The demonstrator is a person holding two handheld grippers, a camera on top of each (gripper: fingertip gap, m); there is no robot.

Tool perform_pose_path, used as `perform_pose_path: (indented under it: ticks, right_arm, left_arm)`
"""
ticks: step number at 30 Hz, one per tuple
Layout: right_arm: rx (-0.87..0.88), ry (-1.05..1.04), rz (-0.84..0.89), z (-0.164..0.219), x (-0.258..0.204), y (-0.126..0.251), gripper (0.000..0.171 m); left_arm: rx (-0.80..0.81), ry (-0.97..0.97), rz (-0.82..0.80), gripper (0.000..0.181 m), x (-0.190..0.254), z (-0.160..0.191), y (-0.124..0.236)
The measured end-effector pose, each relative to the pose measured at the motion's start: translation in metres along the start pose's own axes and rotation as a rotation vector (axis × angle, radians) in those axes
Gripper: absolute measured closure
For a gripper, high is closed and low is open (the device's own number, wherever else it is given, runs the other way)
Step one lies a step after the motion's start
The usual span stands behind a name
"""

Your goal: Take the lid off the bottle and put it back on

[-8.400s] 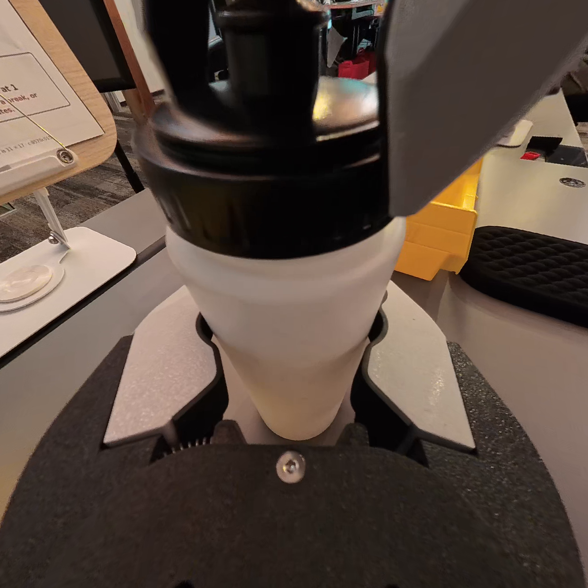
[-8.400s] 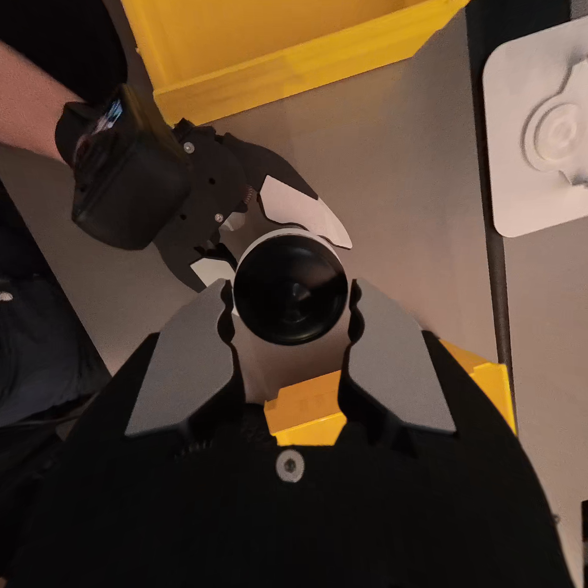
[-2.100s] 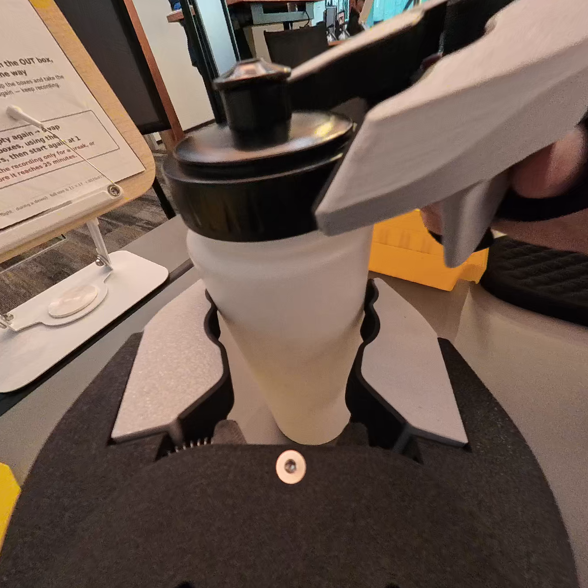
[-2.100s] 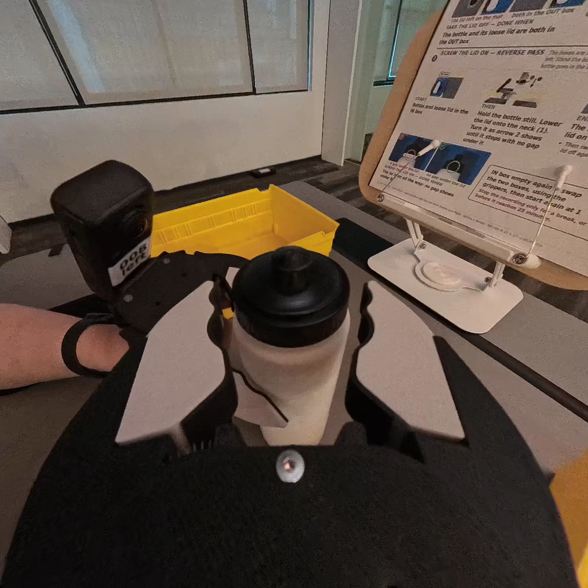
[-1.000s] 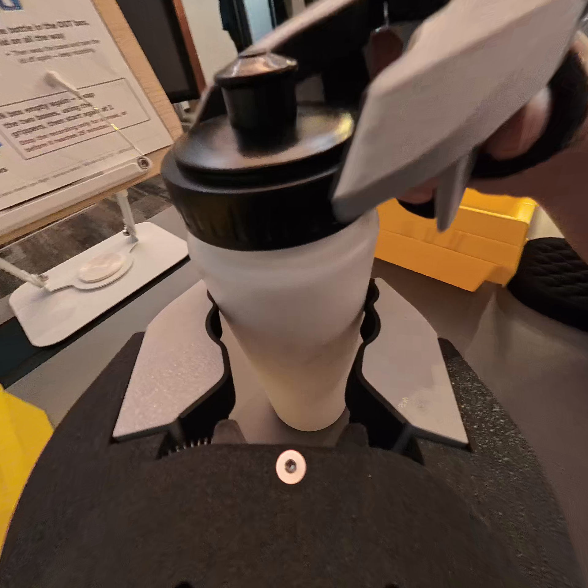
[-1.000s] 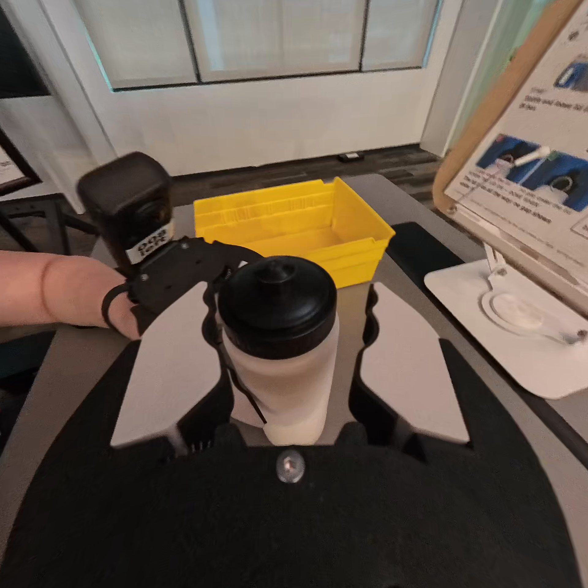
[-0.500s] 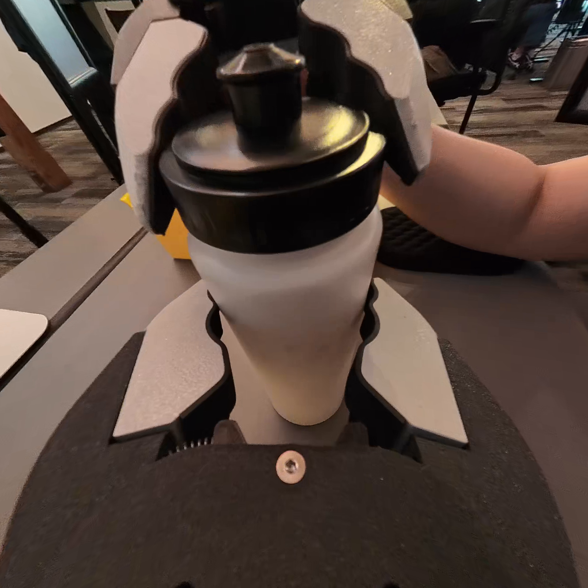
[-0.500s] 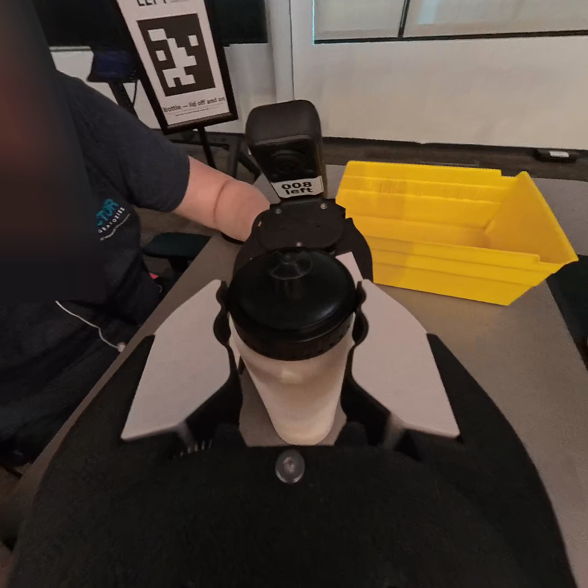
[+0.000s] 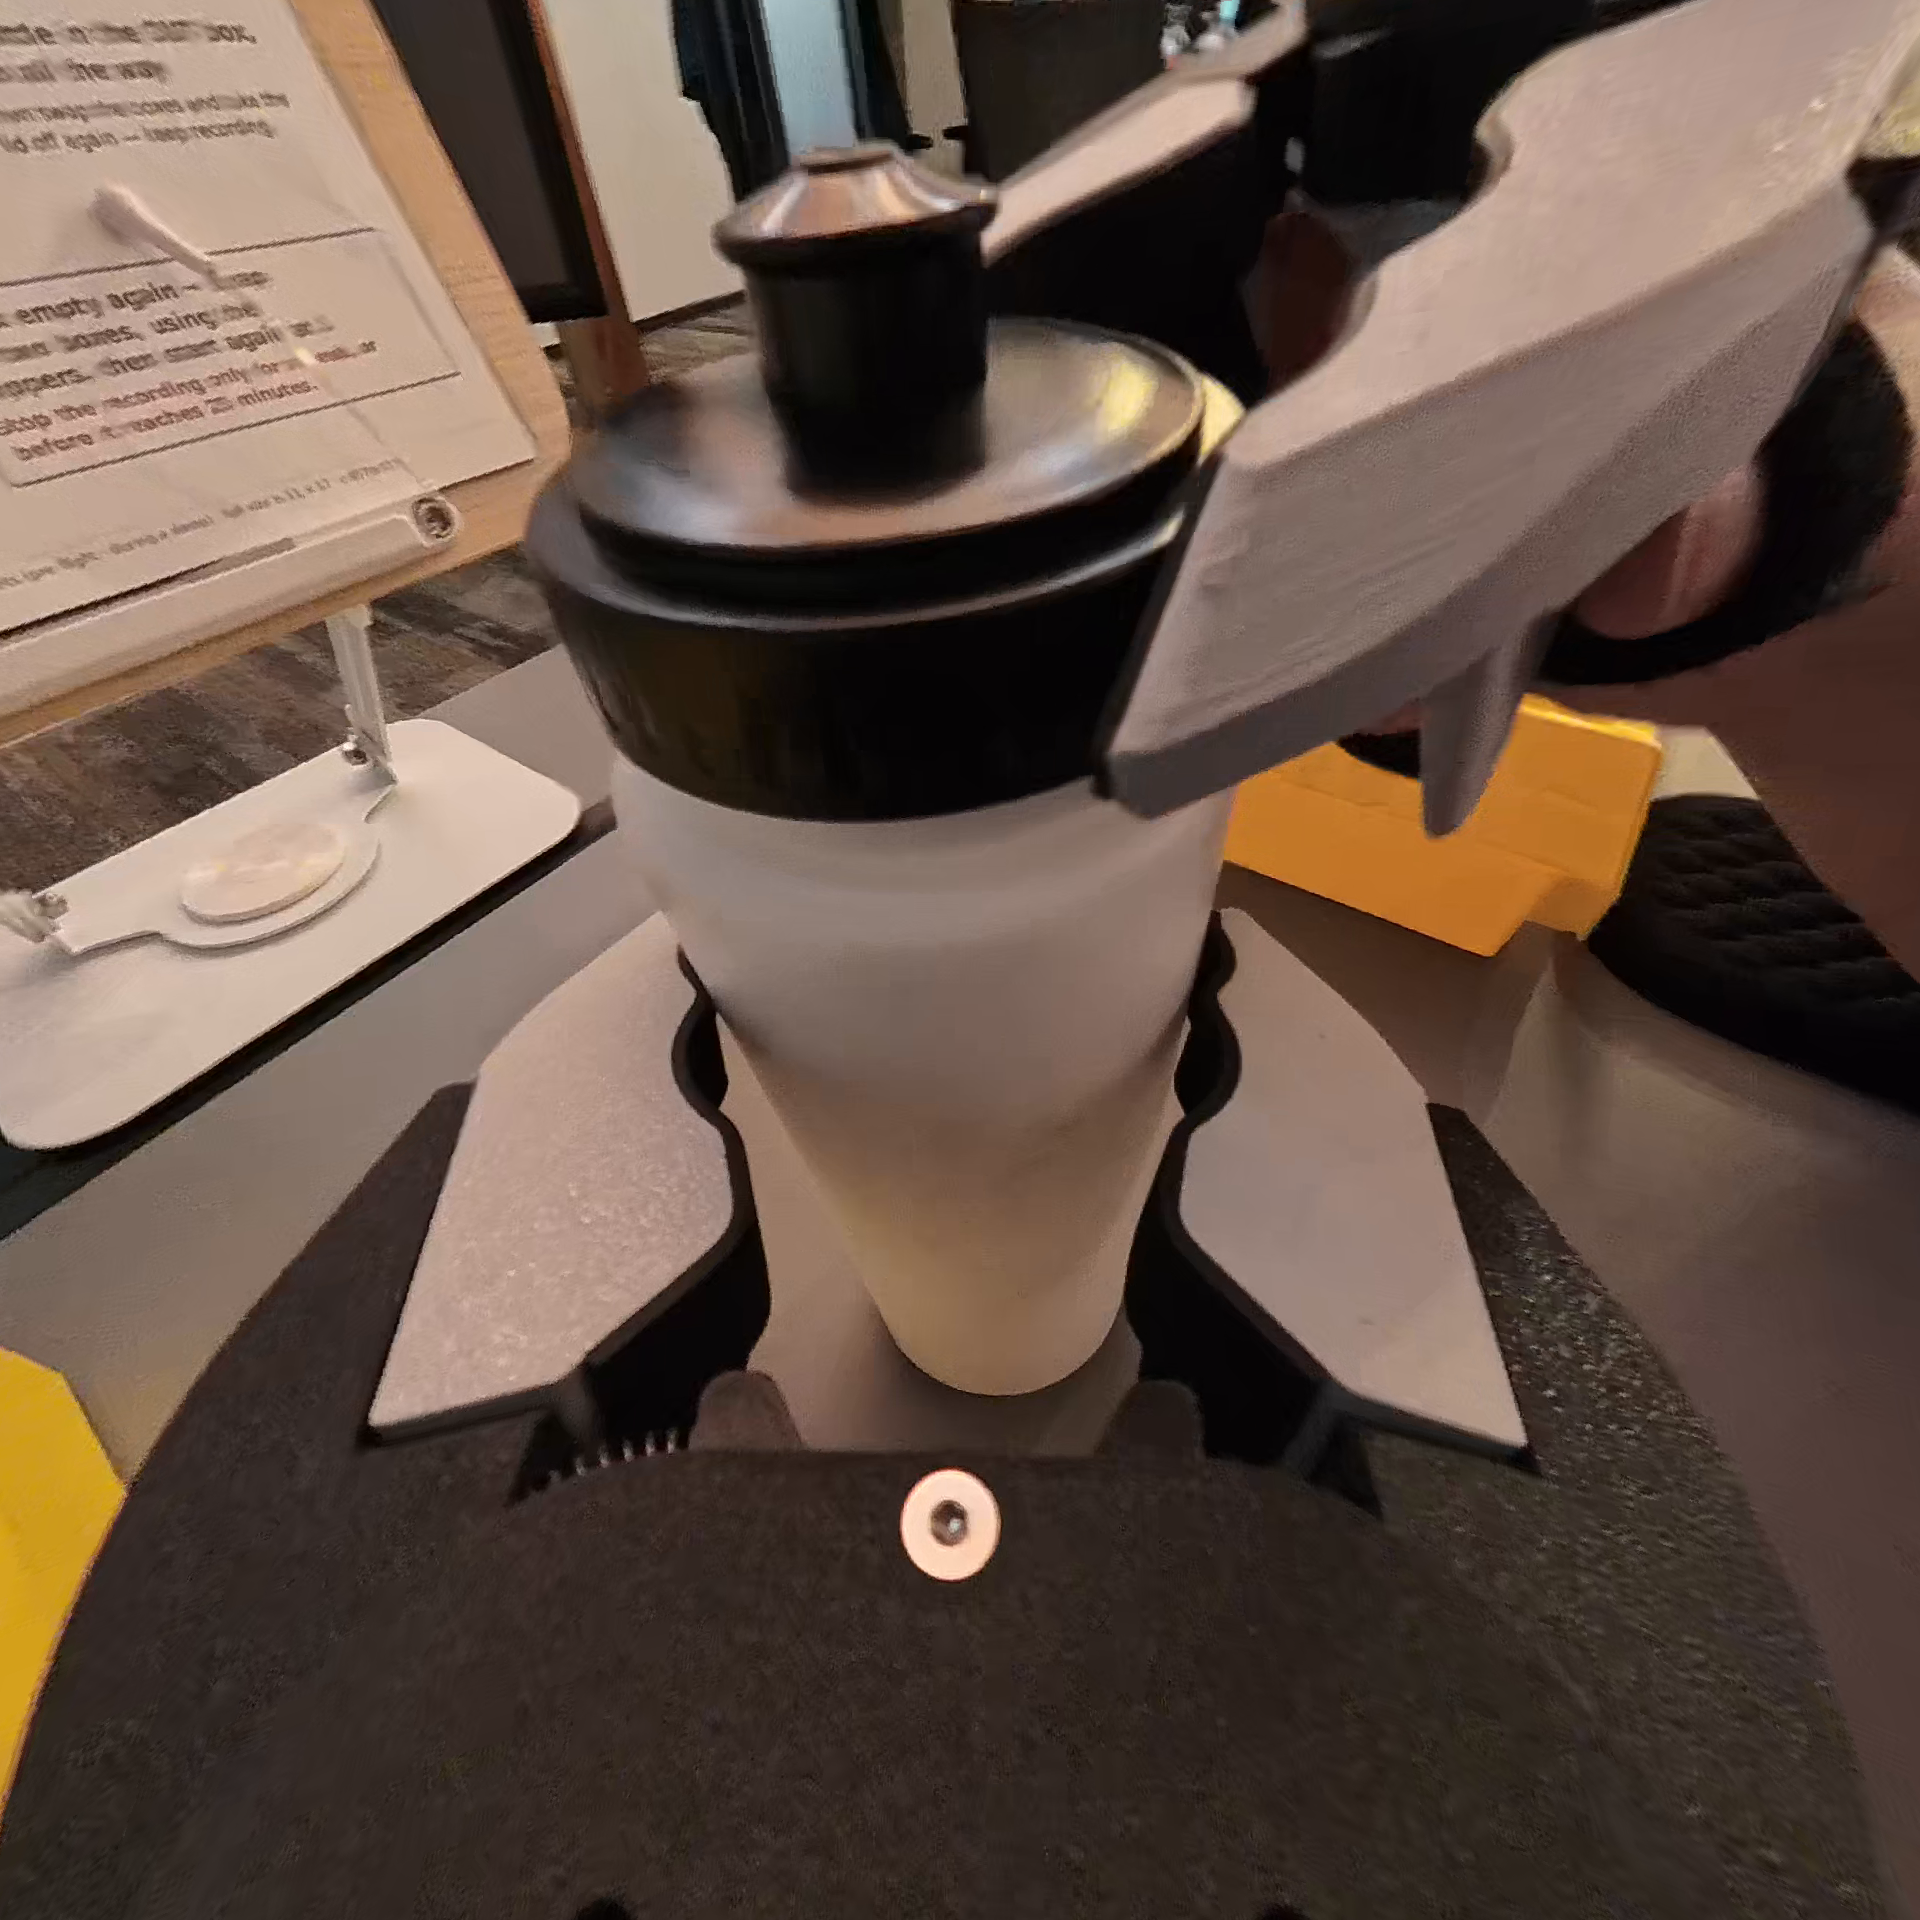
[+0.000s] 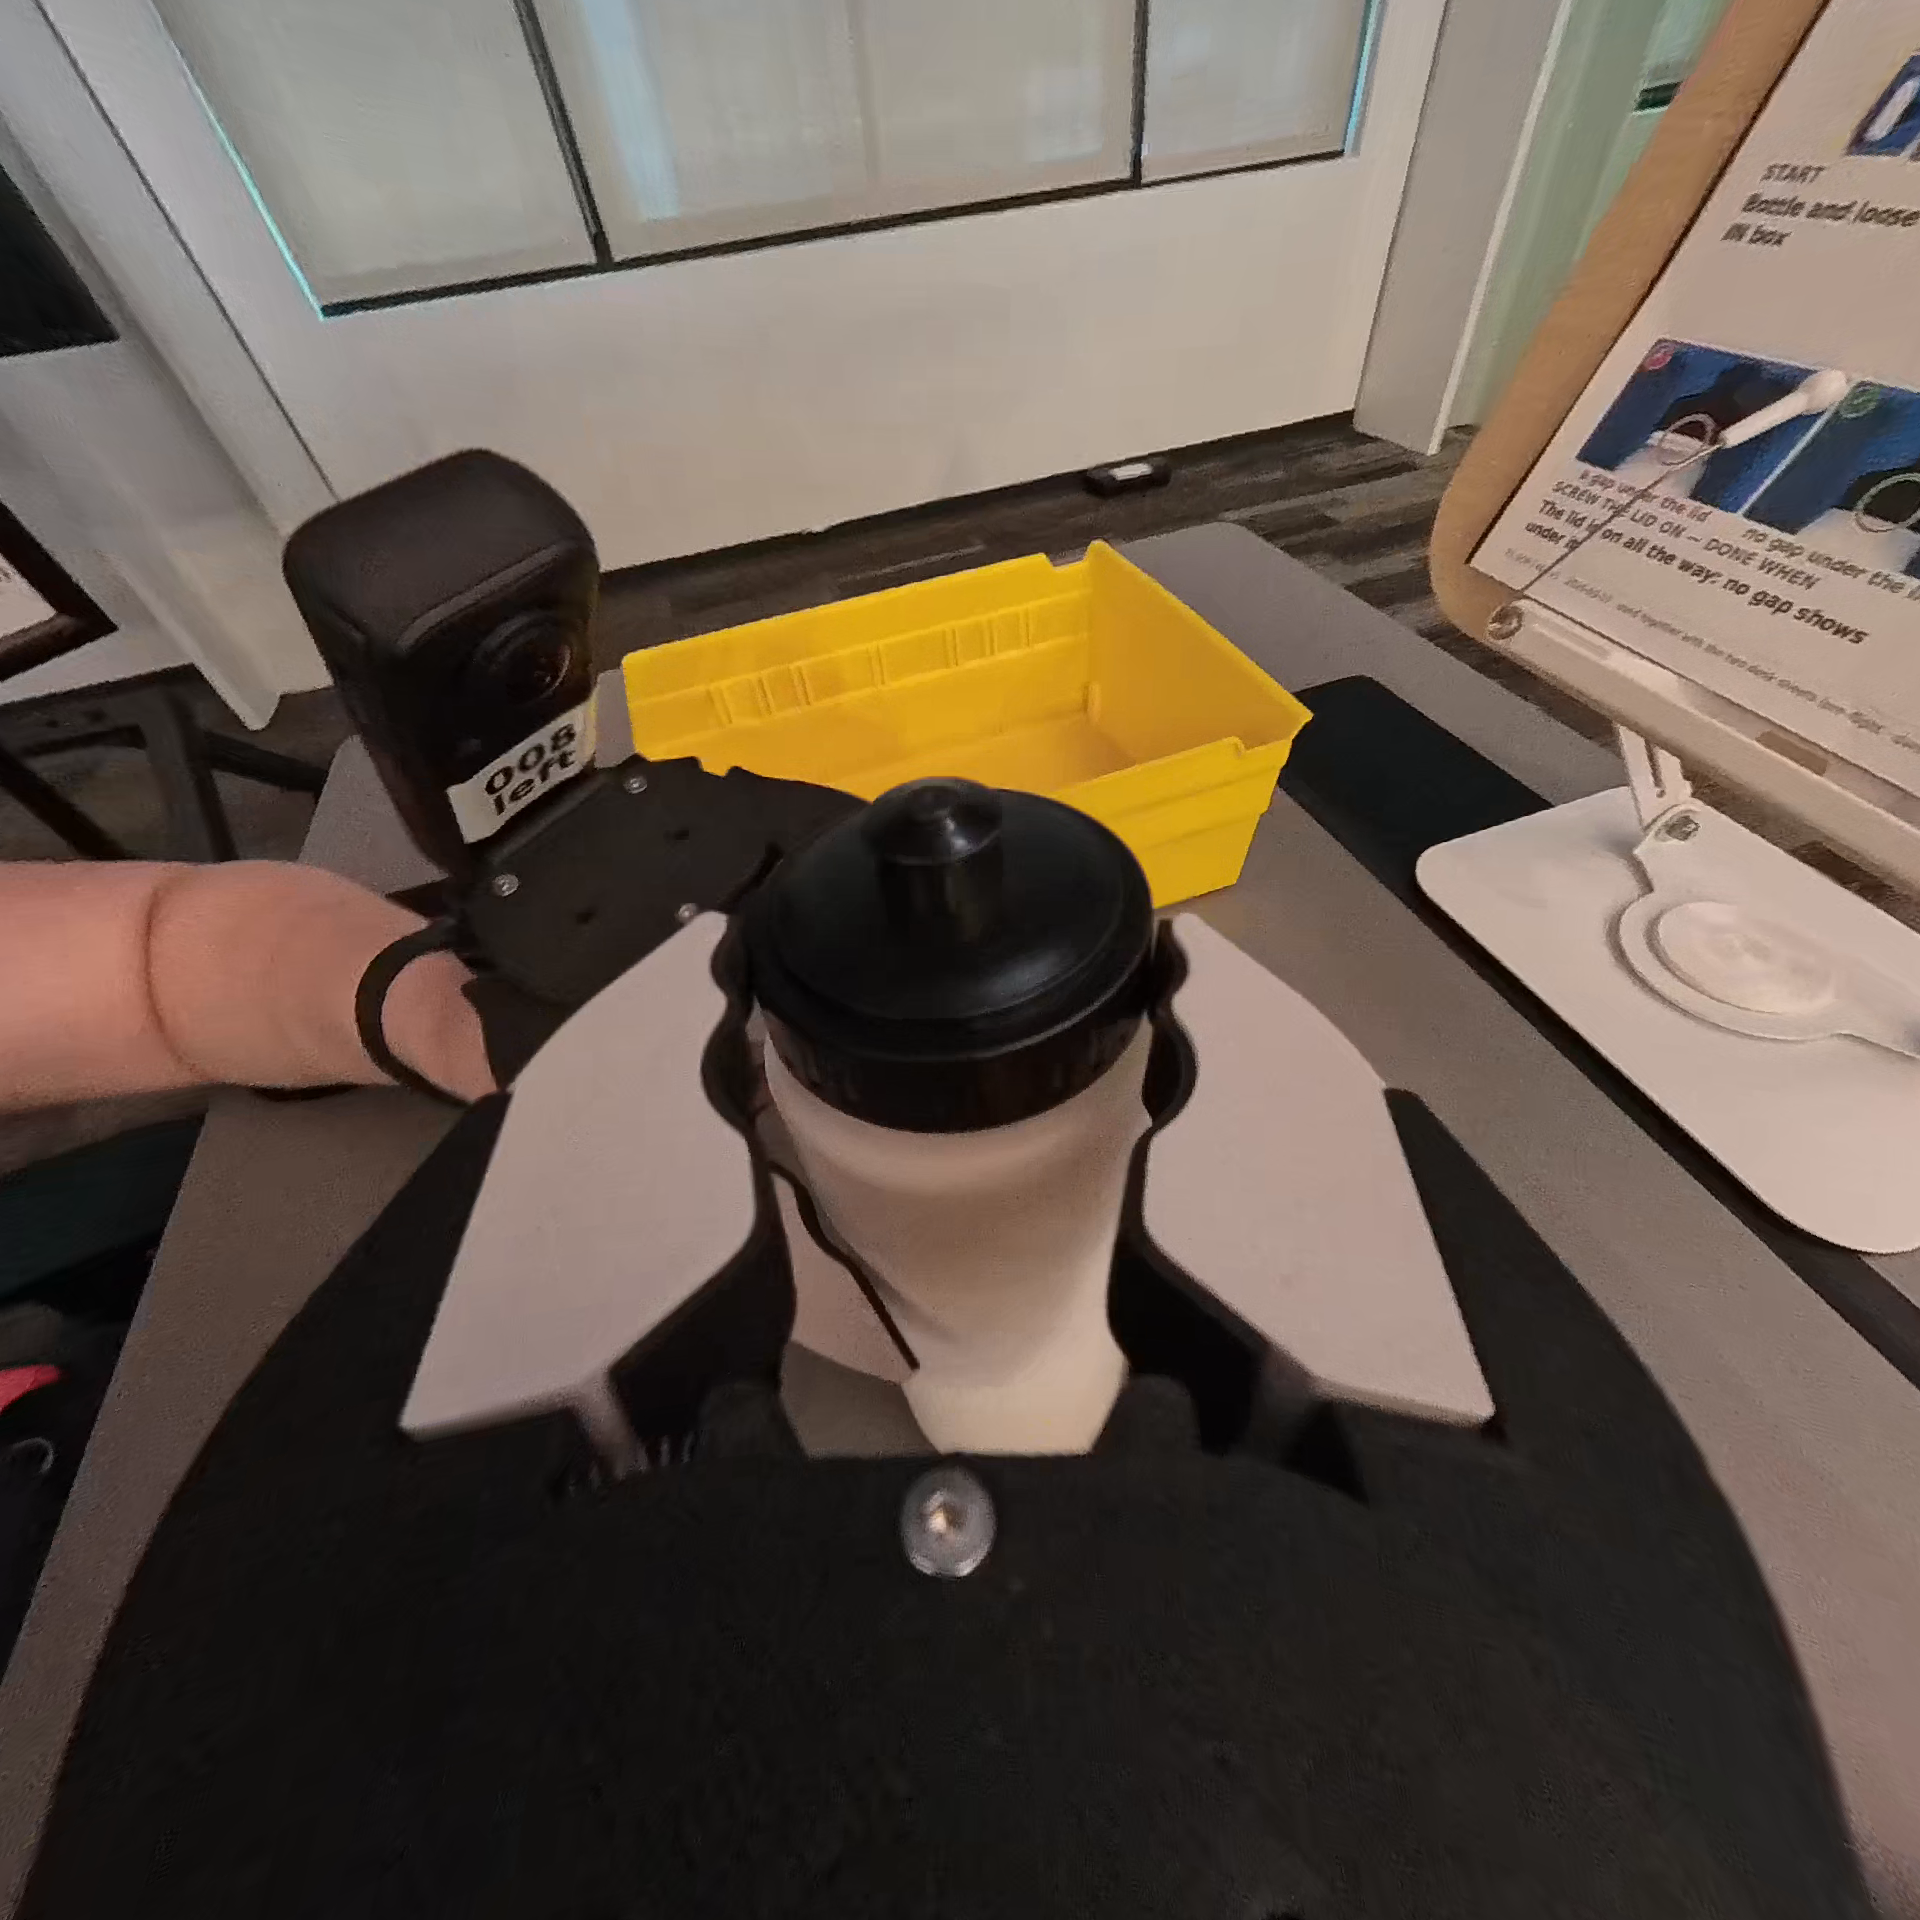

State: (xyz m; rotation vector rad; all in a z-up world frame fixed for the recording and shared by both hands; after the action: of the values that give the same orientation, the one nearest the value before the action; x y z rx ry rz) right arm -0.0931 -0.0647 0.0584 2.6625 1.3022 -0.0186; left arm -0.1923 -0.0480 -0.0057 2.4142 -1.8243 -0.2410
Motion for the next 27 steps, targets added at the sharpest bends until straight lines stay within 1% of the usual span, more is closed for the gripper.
perform_pose_path:
  ticks: [2,4,7,9,10,12,14,16,17,19,20,21,22,24,27]
  right_arm:
    - [-0.067,0.015,-0.112,-0.001,0.003,0.008,0.097]
    - [-0.111,0.04,-0.279,0.001,0.003,0.023,0.097]
    - [-0.094,0.105,-0.555,0.006,-0.003,0.045,0.097]
    - [-0.064,0.089,-0.683,0.01,-0.008,0.051,0.097]
    - [-0.054,0.085,-0.698,0.011,-0.007,0.051,0.096]
    - [-0.038,0.08,-0.651,0.008,-0.005,0.048,0.096]
    - [0.044,0.08,-0.528,-0.003,-0.002,0.043,0.079]
    - [0.117,0.102,-0.384,-0.013,-0.002,0.038,0.072]
    - [0.145,0.112,-0.32,-0.016,-0.003,0.034,0.071]
    - [0.076,0.106,-0.15,-0.013,0.0,0.022,0.071]
    - [0.046,0.101,-0.1,-0.01,0.0,0.016,0.071]
    - [0.029,0.086,-0.066,-0.008,0.0,0.011,0.076]
    - [0.014,0.061,-0.045,-0.006,0.001,0.008,0.096]
    - [0.0,0.047,-0.091,-0.005,0.0,0.01,0.097]
    - [-0.051,0.1,-0.3,-0.005,-0.001,0.026,0.097]
  left_arm:
    - [-0.005,-0.04,0.087,0.094,0.007,0.0,-0.002]
    - [-0.001,-0.071,0.212,0.094,0.021,-0.002,-0.004]
    - [0.018,-0.107,0.397,0.094,0.046,-0.003,-0.006]
    - [0.018,-0.12,0.443,0.094,0.055,-0.003,-0.005]
    - [0.017,-0.119,0.433,0.094,0.055,-0.003,-0.005]
    - [0.013,-0.106,0.376,0.094,0.048,-0.003,-0.006]
    - [0.008,-0.085,0.281,0.094,0.037,-0.003,-0.006]
    - [0.001,-0.067,0.166,0.094,0.023,-0.002,-0.005]
    - [0.0,-0.055,0.122,0.094,0.017,-0.001,-0.004]
    - [-0.001,-0.037,0.058,0.094,0.008,0.0,-0.002]
    - [-0.002,-0.032,0.043,0.094,0.006,0.0,-0.002]
    - [-0.004,-0.028,0.034,0.094,0.005,0.0,-0.001]
    - [-0.007,-0.028,0.035,0.094,0.005,0.0,-0.001]
    - [-0.008,-0.045,0.076,0.094,0.006,0.0,-0.001]
    - [0.007,-0.071,0.258,0.094,0.024,-0.002,-0.004]
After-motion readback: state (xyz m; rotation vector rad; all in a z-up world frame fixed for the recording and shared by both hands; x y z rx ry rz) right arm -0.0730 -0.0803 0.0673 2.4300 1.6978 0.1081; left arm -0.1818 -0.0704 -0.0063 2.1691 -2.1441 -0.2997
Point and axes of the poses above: each gripper's, where its closed fingertips meet, y back along the fingers, z out of its underside, x = y × z across the jaws, the point moved 8 cm from there along y, back along the fingers, and after that the axes turned 5 degrees about x, right-handed, at the moved point
